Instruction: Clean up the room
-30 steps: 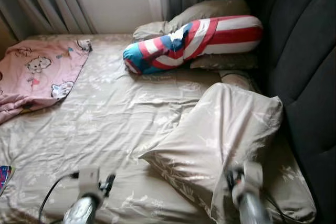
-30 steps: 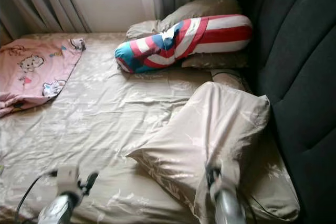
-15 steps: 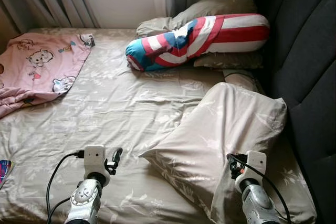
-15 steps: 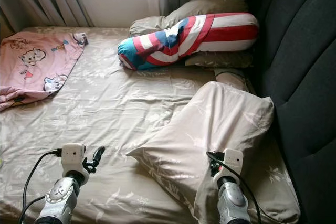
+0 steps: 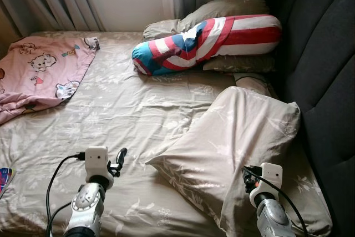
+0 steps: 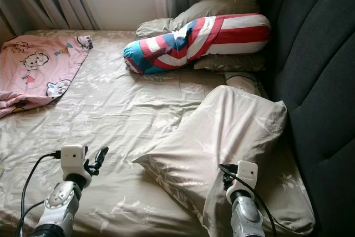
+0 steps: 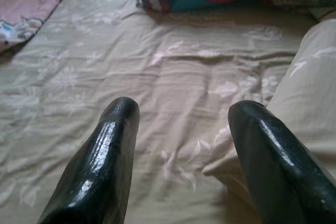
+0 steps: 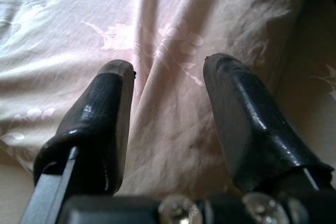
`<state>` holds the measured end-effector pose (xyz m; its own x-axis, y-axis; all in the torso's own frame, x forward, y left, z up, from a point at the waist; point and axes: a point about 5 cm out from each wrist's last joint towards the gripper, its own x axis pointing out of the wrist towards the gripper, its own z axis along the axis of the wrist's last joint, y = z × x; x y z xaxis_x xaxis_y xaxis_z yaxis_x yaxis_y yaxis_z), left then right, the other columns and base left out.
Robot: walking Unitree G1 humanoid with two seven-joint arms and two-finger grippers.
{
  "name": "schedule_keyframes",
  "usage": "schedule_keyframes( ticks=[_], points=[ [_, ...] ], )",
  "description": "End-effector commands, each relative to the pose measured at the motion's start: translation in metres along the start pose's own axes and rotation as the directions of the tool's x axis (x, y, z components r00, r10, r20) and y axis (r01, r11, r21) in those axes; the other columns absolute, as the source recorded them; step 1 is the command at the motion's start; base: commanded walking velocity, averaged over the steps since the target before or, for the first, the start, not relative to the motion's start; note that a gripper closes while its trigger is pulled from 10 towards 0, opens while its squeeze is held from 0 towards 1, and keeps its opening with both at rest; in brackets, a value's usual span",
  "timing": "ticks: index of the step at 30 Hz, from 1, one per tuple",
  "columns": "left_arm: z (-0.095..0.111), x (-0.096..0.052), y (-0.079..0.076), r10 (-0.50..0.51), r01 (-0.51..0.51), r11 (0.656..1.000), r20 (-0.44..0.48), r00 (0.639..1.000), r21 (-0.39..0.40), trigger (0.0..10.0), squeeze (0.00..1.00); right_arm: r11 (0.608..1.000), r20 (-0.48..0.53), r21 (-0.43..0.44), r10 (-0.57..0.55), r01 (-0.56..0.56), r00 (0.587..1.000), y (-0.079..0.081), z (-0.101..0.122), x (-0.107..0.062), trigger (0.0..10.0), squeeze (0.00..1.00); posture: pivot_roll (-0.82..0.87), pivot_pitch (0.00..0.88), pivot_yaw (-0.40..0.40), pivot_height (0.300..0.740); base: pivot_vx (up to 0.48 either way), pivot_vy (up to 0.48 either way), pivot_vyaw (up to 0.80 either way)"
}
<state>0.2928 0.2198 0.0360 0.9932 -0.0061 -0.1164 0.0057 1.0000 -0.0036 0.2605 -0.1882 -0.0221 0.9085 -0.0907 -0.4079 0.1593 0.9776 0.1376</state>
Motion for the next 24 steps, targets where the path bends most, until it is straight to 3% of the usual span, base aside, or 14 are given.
schedule_keyframes(
  ticks=[1, 7, 24],
  points=[
    [0.005, 0.003, 0.006, 0.01, -0.01, 1.0, 0.002, 1.0, 0.012, 10.0, 0.0, 1.0, -0.005, -0.006, 0.008, -0.008, 1.0, 0.002, 0.0, 0.0, 10.0, 0.0, 0.04, 0.064, -0.014, 0.7, 0.0, 0.0, 0.0],
    [0.011, 0.01, 0.0, -0.007, 0.007, 1.0, 0.011, 1.0, 0.012, 10.0, 0.0, 0.998, -0.037, -0.034, 0.049, -0.051, 0.998, 0.008, -0.002, 0.002, 10.0, 0.0, 0.04, 0.07, -0.018, 0.68, 0.0, 0.0, 0.0],
    [0.003, 0.006, -0.008, -0.037, 0.037, 0.999, -0.015, 0.999, 0.014, 10.0, 0.0, 0.996, -0.056, -0.053, 0.068, -0.071, 0.996, 0.015, -0.004, 0.002, 10.0, 0.0, 0.04, 0.06, -0.008, 0.675, 0.0, 0.0, 0.0]
  ],
)
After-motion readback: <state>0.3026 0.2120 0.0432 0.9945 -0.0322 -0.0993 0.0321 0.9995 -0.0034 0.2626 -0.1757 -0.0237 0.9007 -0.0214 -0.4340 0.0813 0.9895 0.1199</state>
